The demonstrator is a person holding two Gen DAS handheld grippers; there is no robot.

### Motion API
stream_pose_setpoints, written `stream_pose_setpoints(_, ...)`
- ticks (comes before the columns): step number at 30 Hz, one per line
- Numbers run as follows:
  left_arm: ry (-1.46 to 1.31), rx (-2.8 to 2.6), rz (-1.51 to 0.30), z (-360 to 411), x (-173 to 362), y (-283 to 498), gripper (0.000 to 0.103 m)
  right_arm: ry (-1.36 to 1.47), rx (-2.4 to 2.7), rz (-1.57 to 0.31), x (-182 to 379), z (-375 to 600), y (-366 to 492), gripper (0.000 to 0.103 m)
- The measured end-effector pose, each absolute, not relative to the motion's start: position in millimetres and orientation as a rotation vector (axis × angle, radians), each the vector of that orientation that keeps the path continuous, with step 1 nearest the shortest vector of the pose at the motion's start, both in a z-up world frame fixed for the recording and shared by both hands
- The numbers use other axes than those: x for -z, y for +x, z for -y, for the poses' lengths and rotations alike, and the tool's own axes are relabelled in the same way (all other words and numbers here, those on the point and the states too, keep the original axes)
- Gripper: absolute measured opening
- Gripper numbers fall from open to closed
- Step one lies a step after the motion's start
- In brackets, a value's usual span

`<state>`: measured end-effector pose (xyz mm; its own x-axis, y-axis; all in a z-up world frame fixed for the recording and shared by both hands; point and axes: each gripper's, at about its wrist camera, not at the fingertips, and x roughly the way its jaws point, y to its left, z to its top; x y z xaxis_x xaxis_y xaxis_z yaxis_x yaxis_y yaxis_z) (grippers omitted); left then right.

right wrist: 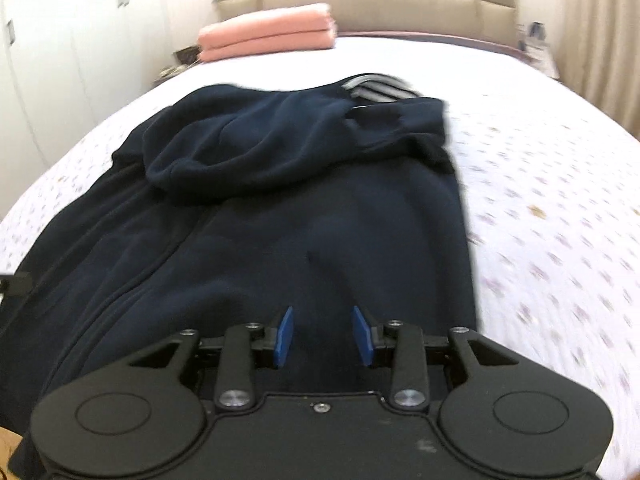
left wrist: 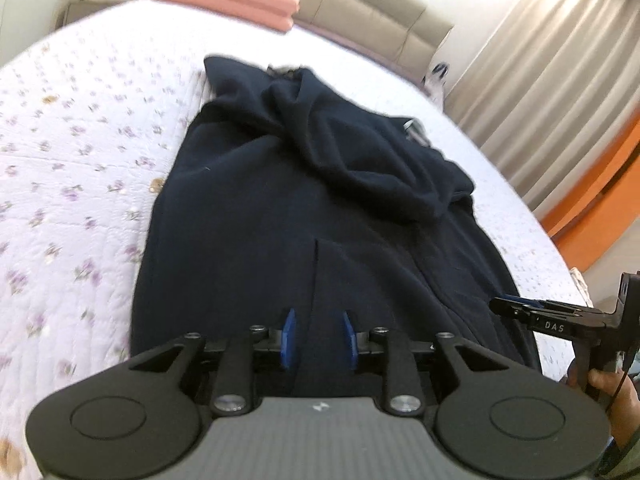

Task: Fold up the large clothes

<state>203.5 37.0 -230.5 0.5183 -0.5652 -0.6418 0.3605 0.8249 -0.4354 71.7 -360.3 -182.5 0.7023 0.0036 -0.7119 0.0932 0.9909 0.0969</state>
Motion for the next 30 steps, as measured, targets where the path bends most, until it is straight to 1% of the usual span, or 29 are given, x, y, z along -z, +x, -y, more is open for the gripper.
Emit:
stream_pose_setpoints(1, -0.264, 0.559, -0.841, -41, 227, 193, 0.030, 0.141, 0.077, -0.785, 178, 360, 59, 0.043)
stream_pose_setpoints(2, -0.267, 0.553, -0.825, -46, 223, 182, 0.031, 0.154, 0.103, -0.782, 173, 361, 47, 0.052)
stream_pose_setpoints(3, -0.270, 0.540, -0.807, -52, 218, 170, 0.035, 0.169, 0.129, -0.778, 167, 362, 33, 0.058)
stream_pose_setpoints(4, -0.268, 0.520, -0.793, -58, 212, 157, 0.038, 0.186, 0.149, -0.773, 161, 364, 18, 0.067)
stream_pose_setpoints(6, -0.245, 0.467, -0.785, -70, 201, 136, 0.055, 0.217, 0.181, -0.767, 151, 368, -9, 0.067)
stream_pose_setpoints(7, -0.220, 0.426, -0.797, -75, 195, 126, 0.057, 0.226, 0.194, -0.768, 145, 371, -21, 0.067)
stream_pose_setpoints(9, -0.177, 0.348, -0.835, -86, 186, 112, 0.059, 0.234, 0.204, -0.785, 139, 376, -38, 0.069)
stream_pose_setpoints(10, -0.171, 0.327, -0.850, -90, 184, 109, 0.059, 0.242, 0.201, -0.803, 139, 379, -41, 0.076)
stream_pose_setpoints(11, -0.177, 0.312, -0.864, -96, 182, 105, 0.059, 0.256, 0.192, -0.834, 142, 383, -43, 0.079)
stream_pose_setpoints(14, -0.254, 0.275, -0.877, -111, 186, 96, 0.063, 0.298, 0.195, -0.901, 161, 388, -42, 0.079)
stream_pose_setpoints(17, -0.349, 0.276, -0.909, -122, 202, 90, 0.063, 0.340, 0.208, -0.940, 185, 385, -42, 0.079)
stream_pose_setpoints(21, -0.342, 0.272, -0.950, -114, 223, 89, 0.063, 0.373, 0.192, -0.982, 213, 382, -36, 0.079)
stream_pose_setpoints(24, -0.369, 0.291, -0.972, -109, 233, 94, 0.063, 0.343, 0.197, -0.971, 223, 372, -31, 0.082)
stream_pose_setpoints(25, -0.377, 0.298, -0.975, -107, 235, 95, 0.064, 0.333, 0.194, -0.958, 223, 370, -31, 0.077)
stream_pose_setpoints(27, -0.372, 0.298, -0.975, -103, 237, 96, 0.067, 0.293, 0.179, -0.939, 218, 368, -33, 0.045)
stream_pose_setpoints(28, -0.367, 0.294, -0.976, -101, 239, 97, 0.067, 0.249, 0.179, -0.936, 214, 366, -35, 0.020)
stream_pose_setpoints(29, -0.363, 0.292, -0.974, -100, 240, 97, 0.067, 0.230, 0.180, -0.931, 211, 366, -38, 0.015)
stream_pose_setpoints(30, -0.366, 0.291, -0.972, -99, 240, 97, 0.067, 0.227, 0.185, -0.925, 208, 368, -41, 0.014)
